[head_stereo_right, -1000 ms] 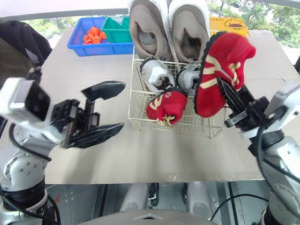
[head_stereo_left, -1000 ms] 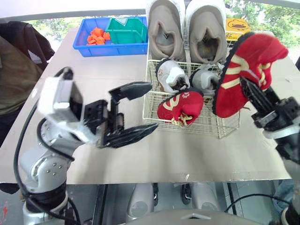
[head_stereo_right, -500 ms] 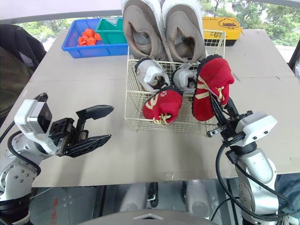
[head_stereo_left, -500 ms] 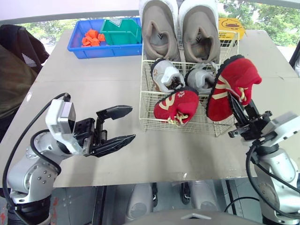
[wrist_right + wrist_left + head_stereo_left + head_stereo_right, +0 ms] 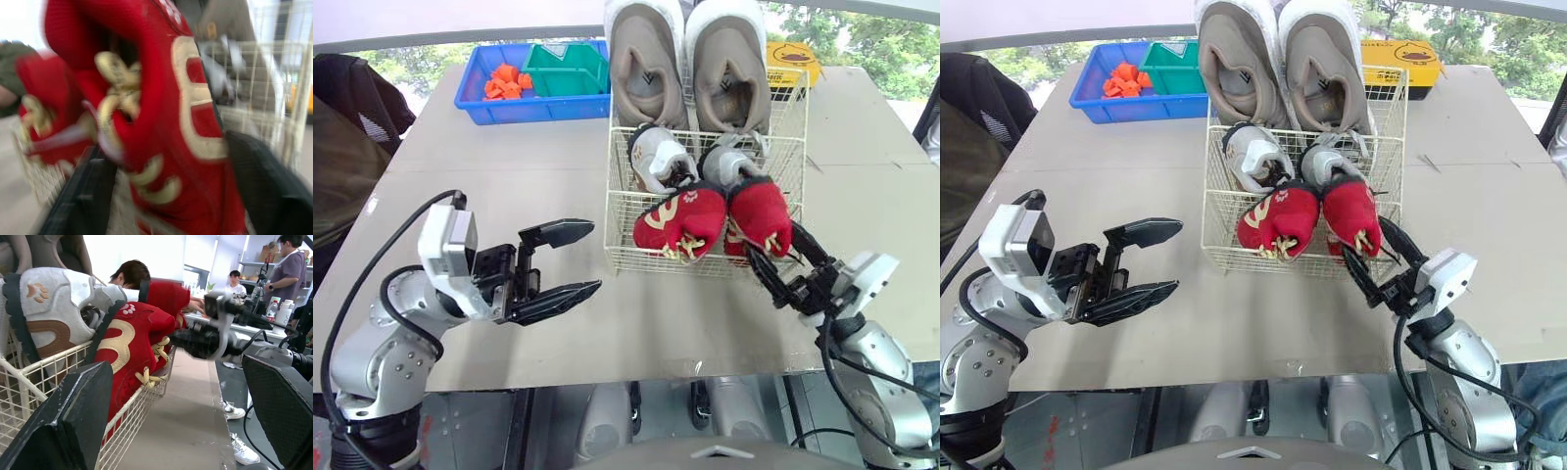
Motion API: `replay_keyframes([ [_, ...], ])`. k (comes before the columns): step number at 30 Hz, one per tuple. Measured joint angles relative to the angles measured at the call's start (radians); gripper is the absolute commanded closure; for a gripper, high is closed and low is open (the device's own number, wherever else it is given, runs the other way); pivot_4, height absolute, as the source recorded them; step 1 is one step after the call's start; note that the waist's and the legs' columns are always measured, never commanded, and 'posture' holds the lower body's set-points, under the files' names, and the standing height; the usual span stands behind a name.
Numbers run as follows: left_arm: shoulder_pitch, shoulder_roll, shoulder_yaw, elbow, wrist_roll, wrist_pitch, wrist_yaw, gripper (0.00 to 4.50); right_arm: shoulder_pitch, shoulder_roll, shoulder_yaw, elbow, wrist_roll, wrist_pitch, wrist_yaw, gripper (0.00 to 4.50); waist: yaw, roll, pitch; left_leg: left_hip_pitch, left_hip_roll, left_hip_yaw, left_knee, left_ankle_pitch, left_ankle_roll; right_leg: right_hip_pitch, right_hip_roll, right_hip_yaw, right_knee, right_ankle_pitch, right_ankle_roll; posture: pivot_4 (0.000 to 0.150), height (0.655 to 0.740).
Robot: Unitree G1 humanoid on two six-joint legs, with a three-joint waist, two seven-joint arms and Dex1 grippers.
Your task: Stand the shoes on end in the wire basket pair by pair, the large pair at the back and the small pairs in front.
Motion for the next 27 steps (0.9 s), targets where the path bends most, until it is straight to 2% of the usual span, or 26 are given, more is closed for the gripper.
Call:
replay_keyframes([
  [6, 0.003, -0.001, -0.007, -0.002, 0.003, 0.006, 0.028, 0.0, 0.057, -0.059, -0.036, -0.044, 0.088, 0.04, 0.017, 0.06, 0.009, 0.0, 0.0, -0.001, 0.0, 0.0, 0.0, 0.0, 0.0, 0.0, -0.003, 0.0, -0.001, 0.0, 0.0, 0.15, 0.74],
  [16, 0.054, -0.023, -0.025, -0.022, 0.022, 0.079, 0.234, 0.0, 0.169, -0.363, -0.271, -0.212, 0.383, 0.217, 0.132, 0.06, 0.022, 0.004, 0.002, -0.001, -0.001, 0.0, -0.002, 0.0, 0.001, 0.0, 0.001, 0.0, -0.002, 0.0, 0.0, 0.15, 0.74],
  [22, 0.212, -0.002, 0.011, -0.055, 0.028, 0.106, 0.245, 0.0, 0.24, -0.501, -0.496, -0.095, 0.489, 0.297, 0.3, 0.06, 0.027, 0.003, 0.003, -0.002, -0.001, 0.0, -0.002, -0.001, 0.002, -0.001, 0.0, -0.001, -0.004, 0.0, 0.0, 0.15, 0.74],
  [23, 0.251, 0.006, 0.014, -0.068, 0.044, 0.104, 0.239, 0.0, 0.252, -0.531, -0.541, -0.044, 0.485, 0.303, 0.356, 0.06, 0.027, 0.004, 0.003, -0.002, -0.001, 0.0, -0.002, -0.001, 0.002, 0.0, 0.0, -0.001, -0.004, 0.0, 0.0, 0.15, 0.74],
  [27, 0.341, 0.012, -0.011, -0.092, 0.147, 0.06, 0.227, 0.0, 0.26, -0.601, -0.562, 0.132, 0.377, 0.277, 0.519, 0.06, 0.028, 0.003, 0.003, -0.002, -0.001, -0.001, -0.002, -0.002, 0.002, 0.0, -0.004, -0.001, -0.006, 0.0, 0.0, 0.15, 0.74],
])
